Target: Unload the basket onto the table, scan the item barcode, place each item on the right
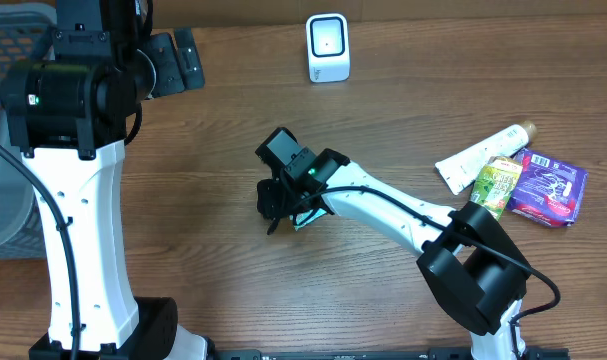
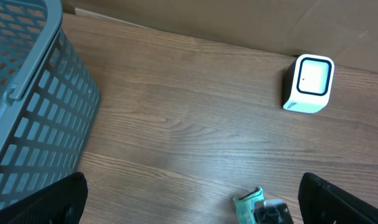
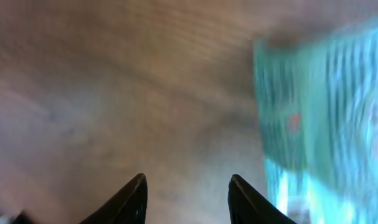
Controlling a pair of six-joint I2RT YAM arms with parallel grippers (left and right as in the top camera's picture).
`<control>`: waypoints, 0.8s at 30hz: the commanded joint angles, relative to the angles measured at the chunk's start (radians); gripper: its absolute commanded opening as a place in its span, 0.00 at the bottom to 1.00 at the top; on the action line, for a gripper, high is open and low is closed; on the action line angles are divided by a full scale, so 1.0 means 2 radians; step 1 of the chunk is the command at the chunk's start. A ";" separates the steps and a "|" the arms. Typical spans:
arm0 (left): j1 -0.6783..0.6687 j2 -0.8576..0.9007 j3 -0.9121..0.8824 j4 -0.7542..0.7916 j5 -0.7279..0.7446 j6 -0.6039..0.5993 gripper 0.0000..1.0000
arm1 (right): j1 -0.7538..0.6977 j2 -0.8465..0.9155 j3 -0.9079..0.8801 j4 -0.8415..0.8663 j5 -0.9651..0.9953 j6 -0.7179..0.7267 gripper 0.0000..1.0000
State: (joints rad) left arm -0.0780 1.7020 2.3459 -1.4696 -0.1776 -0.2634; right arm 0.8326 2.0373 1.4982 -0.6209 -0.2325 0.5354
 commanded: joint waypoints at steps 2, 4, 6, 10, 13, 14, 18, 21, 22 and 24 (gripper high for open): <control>0.000 0.003 0.006 0.002 -0.006 -0.007 1.00 | -0.001 -0.005 -0.021 0.054 0.037 -0.060 0.44; 0.000 0.003 0.006 0.002 -0.006 -0.007 1.00 | 0.001 0.005 -0.021 0.074 0.037 -0.086 0.51; 0.000 0.003 0.006 0.002 -0.006 -0.007 1.00 | 0.007 0.018 -0.021 0.092 0.037 -0.115 0.52; 0.000 0.003 0.006 0.002 -0.006 -0.007 1.00 | 0.014 0.034 -0.021 0.110 0.038 -0.152 0.52; 0.000 0.003 0.006 0.002 -0.006 -0.007 1.00 | 0.014 0.037 -0.021 0.111 0.068 -0.154 0.52; 0.000 0.003 0.006 0.002 -0.006 -0.007 1.00 | 0.014 0.037 -0.021 0.111 0.077 -0.154 0.52; 0.000 0.003 0.006 0.002 -0.006 -0.007 1.00 | 0.012 0.037 -0.021 0.111 0.116 -0.172 0.52; 0.000 0.003 0.006 0.002 -0.006 -0.007 1.00 | 0.007 0.037 -0.021 0.099 0.174 -0.181 0.51; 0.000 0.003 0.006 0.002 -0.006 -0.007 1.00 | 0.004 0.037 -0.021 0.095 0.187 -0.181 0.52; 0.000 0.003 0.006 0.002 -0.006 -0.007 1.00 | -0.002 0.037 -0.021 0.087 0.208 -0.180 0.52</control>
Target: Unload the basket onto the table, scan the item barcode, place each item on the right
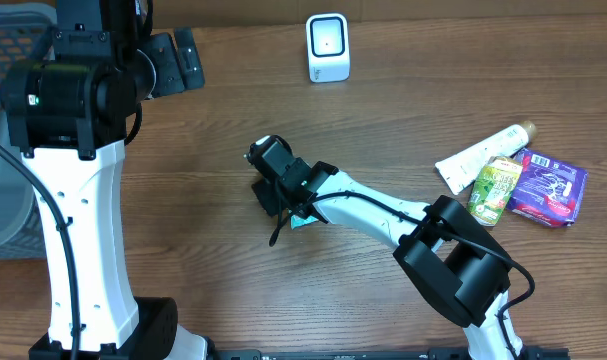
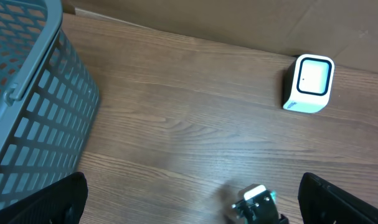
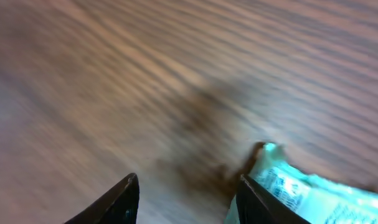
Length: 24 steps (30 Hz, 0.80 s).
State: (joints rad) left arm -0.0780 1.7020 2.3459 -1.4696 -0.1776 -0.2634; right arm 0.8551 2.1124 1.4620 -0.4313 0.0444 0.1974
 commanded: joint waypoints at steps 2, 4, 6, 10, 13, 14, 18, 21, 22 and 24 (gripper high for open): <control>0.000 0.003 0.006 0.002 -0.006 -0.007 1.00 | -0.023 0.000 -0.003 -0.019 0.094 -0.001 0.52; 0.000 0.003 0.006 0.002 -0.006 -0.007 1.00 | -0.036 0.000 -0.002 -0.032 0.120 0.026 0.52; 0.000 0.003 0.006 0.002 -0.006 -0.007 1.00 | -0.056 0.000 0.002 -0.052 0.131 0.055 0.52; 0.000 0.003 0.006 0.002 -0.006 -0.007 1.00 | -0.099 0.000 0.021 -0.107 0.113 0.101 0.52; 0.000 0.003 0.006 0.002 -0.006 -0.007 1.00 | -0.129 0.000 0.044 -0.153 0.066 0.100 0.53; 0.000 0.003 0.006 0.002 -0.006 -0.007 0.99 | -0.142 -0.001 0.060 -0.179 0.042 0.097 0.53; 0.000 0.003 0.006 0.002 -0.006 -0.007 1.00 | -0.180 -0.007 0.116 -0.258 -0.043 0.066 0.59; 0.000 0.003 0.006 0.002 -0.006 -0.007 1.00 | -0.215 -0.016 0.148 -0.311 -0.128 0.024 0.70; 0.000 0.003 0.006 0.002 -0.006 -0.007 1.00 | -0.226 -0.017 0.150 -0.322 -0.153 0.006 0.75; 0.000 0.003 0.006 0.002 -0.006 -0.007 1.00 | -0.253 -0.017 0.146 -0.349 -0.213 -0.038 0.79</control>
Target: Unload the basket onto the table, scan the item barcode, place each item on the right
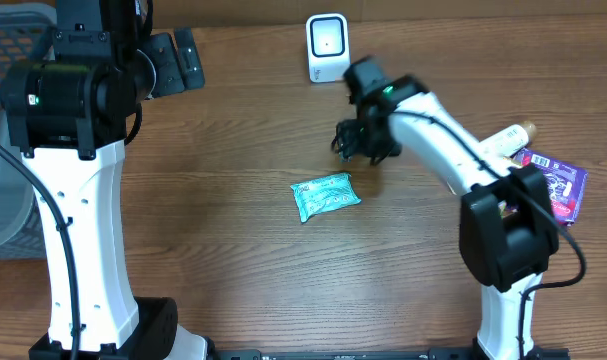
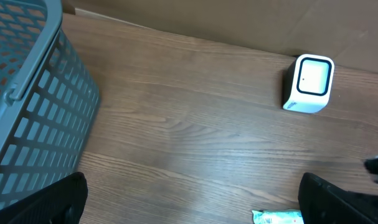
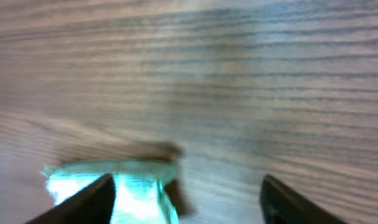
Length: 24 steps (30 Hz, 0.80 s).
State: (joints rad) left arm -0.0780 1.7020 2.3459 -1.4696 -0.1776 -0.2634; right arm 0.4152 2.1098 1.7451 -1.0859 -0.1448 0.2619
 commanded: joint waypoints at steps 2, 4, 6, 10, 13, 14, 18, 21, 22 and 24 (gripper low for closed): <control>0.000 0.003 0.006 0.002 -0.006 -0.007 0.99 | -0.056 -0.015 -0.010 -0.035 -0.175 -0.107 0.81; 0.000 0.003 0.006 0.002 -0.006 -0.007 1.00 | -0.076 -0.015 -0.032 -0.040 -0.240 -0.142 0.81; 0.000 0.003 0.006 0.002 -0.006 -0.007 1.00 | -0.085 -0.015 -0.053 -0.032 -0.262 -0.155 0.81; 0.000 0.003 0.006 0.002 -0.006 -0.007 1.00 | -0.086 -0.015 -0.100 0.006 -0.271 -0.155 0.82; 0.000 0.003 0.006 0.002 -0.006 -0.007 1.00 | -0.075 -0.015 -0.142 0.061 -0.282 -0.118 0.82; 0.000 0.003 0.006 0.002 -0.006 -0.007 1.00 | -0.072 -0.015 -0.155 0.081 -0.282 -0.100 0.82; 0.000 0.003 0.006 0.002 -0.006 -0.007 1.00 | -0.039 -0.014 -0.212 0.186 -0.284 -0.007 0.82; 0.000 0.003 0.006 0.002 -0.006 -0.007 1.00 | -0.017 -0.012 -0.226 0.222 -0.284 0.023 0.82; 0.000 0.003 0.006 0.002 -0.006 -0.007 1.00 | -0.008 -0.011 -0.231 0.235 -0.284 0.032 0.82; 0.000 0.003 0.006 0.002 -0.006 -0.007 1.00 | 0.005 -0.011 -0.238 0.253 -0.281 0.050 0.82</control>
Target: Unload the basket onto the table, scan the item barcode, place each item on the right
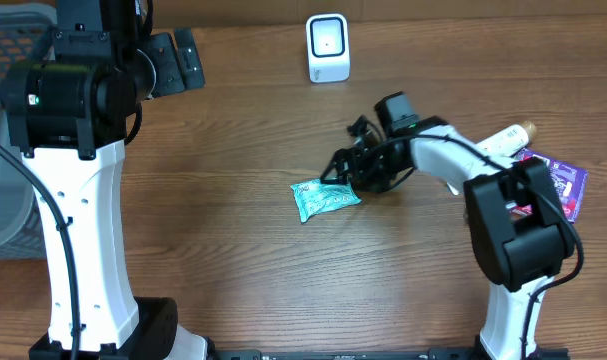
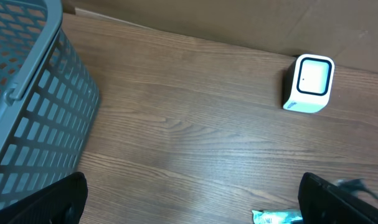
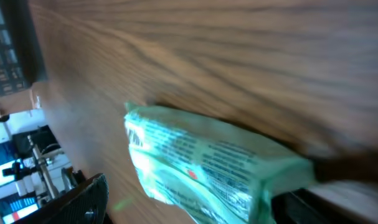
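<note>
A teal packet (image 1: pixel 325 196) lies flat on the wooden table, near its middle. The white scanner (image 1: pixel 328 47) stands at the table's far edge and also shows in the left wrist view (image 2: pixel 308 84). My right gripper (image 1: pixel 347 176) is low at the packet's right end. In its own view it stands open (image 3: pixel 189 208), and the printed packet (image 3: pixel 207 162) fills the space between its fingers. My left gripper (image 1: pixel 173 62) hangs open high at the back left, far from the packet (image 2: pixel 276 216), whose edge barely shows there.
A grey mesh basket (image 2: pixel 27 93) stands at the far left. A white tube (image 1: pixel 498 142) and a purple packet (image 1: pixel 558 186) lie at the right edge, beside the right arm. The left arm's white column rises at the front left.
My right gripper was up near the scanner, away from the packet. Now it is down at the packet's right end with the packet between its open fingers. The packet lies where it was.
My right gripper first hovered low over the packet's left side, covering it, and stayed there a moment later. Then the packet lay bare in mid-table with the gripper off near the scanner. Now the gripper is at the packet's right end. The left arm never moved.
</note>
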Controlling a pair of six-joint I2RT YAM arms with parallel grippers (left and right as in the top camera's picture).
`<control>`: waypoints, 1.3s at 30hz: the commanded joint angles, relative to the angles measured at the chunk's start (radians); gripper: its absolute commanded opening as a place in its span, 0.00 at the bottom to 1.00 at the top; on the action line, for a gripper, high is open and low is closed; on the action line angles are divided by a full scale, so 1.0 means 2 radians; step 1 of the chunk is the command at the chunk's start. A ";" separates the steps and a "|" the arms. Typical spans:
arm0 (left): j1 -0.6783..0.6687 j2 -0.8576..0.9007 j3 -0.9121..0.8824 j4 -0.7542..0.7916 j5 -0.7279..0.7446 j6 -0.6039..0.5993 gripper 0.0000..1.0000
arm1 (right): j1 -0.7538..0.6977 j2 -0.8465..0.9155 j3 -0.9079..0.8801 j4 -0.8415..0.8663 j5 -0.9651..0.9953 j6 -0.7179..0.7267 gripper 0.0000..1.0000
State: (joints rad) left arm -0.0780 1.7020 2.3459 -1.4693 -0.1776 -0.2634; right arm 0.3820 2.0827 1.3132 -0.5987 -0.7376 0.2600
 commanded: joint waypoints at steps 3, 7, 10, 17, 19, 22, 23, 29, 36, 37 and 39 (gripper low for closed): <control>0.000 0.003 0.006 0.002 -0.006 -0.007 1.00 | 0.032 0.003 -0.025 0.012 0.020 0.060 0.80; 0.000 0.003 0.006 0.002 -0.006 -0.007 1.00 | 0.030 0.003 -0.025 0.009 0.020 0.069 0.67; 0.000 0.003 0.006 0.002 -0.006 -0.007 0.99 | 0.030 0.003 -0.025 0.011 0.021 0.088 0.52; 0.000 0.003 0.006 0.002 -0.006 -0.007 1.00 | 0.032 0.003 -0.025 0.039 0.077 0.149 0.10; 0.000 0.003 0.006 0.002 -0.006 -0.007 1.00 | 0.032 0.003 -0.025 0.054 0.079 0.150 0.04; 0.000 0.003 0.006 0.002 -0.006 -0.007 0.99 | 0.032 0.003 -0.025 0.075 0.080 0.151 0.04; 0.000 0.003 0.006 0.002 -0.006 -0.007 1.00 | 0.032 0.002 -0.025 0.082 0.075 0.149 0.04; 0.000 0.003 0.006 0.002 -0.006 -0.007 1.00 | 0.030 -0.038 -0.024 0.096 0.027 0.100 0.04; 0.000 0.003 0.006 0.002 -0.006 -0.007 1.00 | 0.028 -0.141 -0.024 0.076 0.018 0.073 0.04; 0.000 0.003 0.006 0.002 -0.006 -0.007 1.00 | 0.026 -0.156 -0.024 0.076 0.006 0.065 0.04; 0.000 0.003 0.006 0.002 -0.006 -0.007 1.00 | 0.020 -0.184 -0.024 0.076 -0.018 0.051 0.04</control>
State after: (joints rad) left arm -0.0780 1.7020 2.3459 -1.4696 -0.1776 -0.2634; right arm 0.4431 1.8488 1.2552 -0.4553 -0.6739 0.4282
